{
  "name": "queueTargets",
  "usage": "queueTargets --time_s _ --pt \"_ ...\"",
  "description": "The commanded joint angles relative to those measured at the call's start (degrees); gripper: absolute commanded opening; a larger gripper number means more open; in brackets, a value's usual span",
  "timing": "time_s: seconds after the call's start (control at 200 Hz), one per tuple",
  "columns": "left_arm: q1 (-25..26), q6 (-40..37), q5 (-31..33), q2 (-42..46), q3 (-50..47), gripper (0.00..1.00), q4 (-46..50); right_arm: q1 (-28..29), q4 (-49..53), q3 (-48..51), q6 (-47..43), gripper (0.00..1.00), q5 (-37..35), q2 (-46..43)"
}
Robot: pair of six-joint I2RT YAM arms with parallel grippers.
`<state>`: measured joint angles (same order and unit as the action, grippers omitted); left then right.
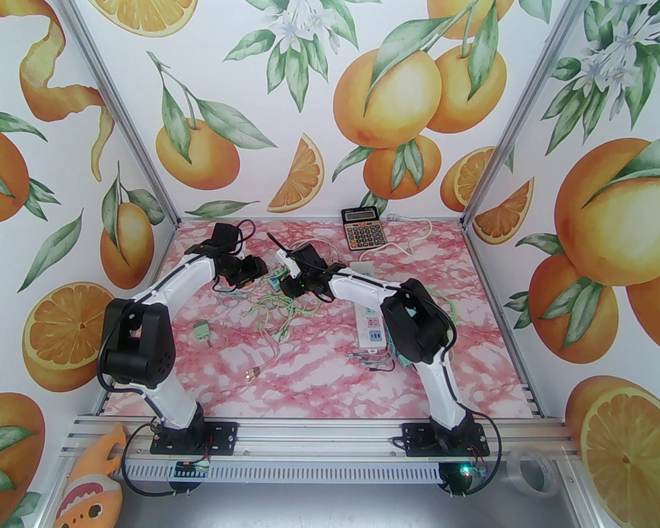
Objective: Pull the plug off the socket
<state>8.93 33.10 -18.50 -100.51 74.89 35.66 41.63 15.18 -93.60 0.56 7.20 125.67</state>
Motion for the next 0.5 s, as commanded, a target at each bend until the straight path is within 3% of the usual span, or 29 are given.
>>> queueTargets --time_s 0.0,0.495 --pt "-0.8 0.6 -2.5 -1.7 0.3 0.47 -3.6 0.8 1.0 0.4 0.5 0.41 -1.0 -0.8" --pt "0.4 0.6 -5.7 -4.4 -4.5 0.44 -5.0 0.8 1.9 -0.9 0.6 0.41 -1.1 -0.1"
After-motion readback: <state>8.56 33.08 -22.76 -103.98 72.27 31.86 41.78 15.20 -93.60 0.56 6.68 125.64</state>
